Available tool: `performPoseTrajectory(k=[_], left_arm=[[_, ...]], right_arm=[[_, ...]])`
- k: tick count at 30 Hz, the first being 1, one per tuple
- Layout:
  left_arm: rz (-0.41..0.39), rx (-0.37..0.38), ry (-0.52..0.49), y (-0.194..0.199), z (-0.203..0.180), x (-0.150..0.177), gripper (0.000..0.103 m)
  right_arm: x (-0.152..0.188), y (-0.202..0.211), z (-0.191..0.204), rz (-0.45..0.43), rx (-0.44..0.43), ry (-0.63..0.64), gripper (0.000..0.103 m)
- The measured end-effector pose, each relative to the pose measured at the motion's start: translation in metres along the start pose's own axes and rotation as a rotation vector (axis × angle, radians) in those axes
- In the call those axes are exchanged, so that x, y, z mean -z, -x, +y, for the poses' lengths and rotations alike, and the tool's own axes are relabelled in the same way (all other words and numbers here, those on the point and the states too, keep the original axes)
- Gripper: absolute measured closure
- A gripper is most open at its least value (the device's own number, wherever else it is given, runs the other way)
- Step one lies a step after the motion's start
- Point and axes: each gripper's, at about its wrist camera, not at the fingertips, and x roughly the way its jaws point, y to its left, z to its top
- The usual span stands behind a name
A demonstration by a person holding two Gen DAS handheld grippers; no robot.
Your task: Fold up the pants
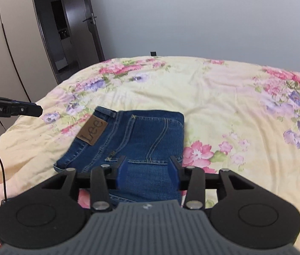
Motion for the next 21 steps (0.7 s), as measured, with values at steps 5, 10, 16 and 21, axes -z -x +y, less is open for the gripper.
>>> performPoseTrajectory(k=[5, 10, 16, 21], left_arm=[[-0.035, -0.043, -0.051, 0.057, -0.019, -0.018, 0.053], [-0.064, -0.091, -0.079, 0.094, -0.034, -0.011, 0.033], [-0.118, -0.215, -0.069, 0.09, -0.061, 0.035, 0.014], [-0.104, -0.224, 0.024, 0.064, -0.075, 0.079, 0.014]], right_arm=[[0.001, 0.045, 0.019, -0.064, -0.023, 0.004, 0.054], [0.018, 0.08, 0.038, -0.128, -0.02, 0.002, 0.045], [0.054, 0.096, 0.051, -0.162, 0.037, -0.034, 0.032], [0.079, 0.092, 0.054, -0.157, 0.093, -0.015, 0.024]])
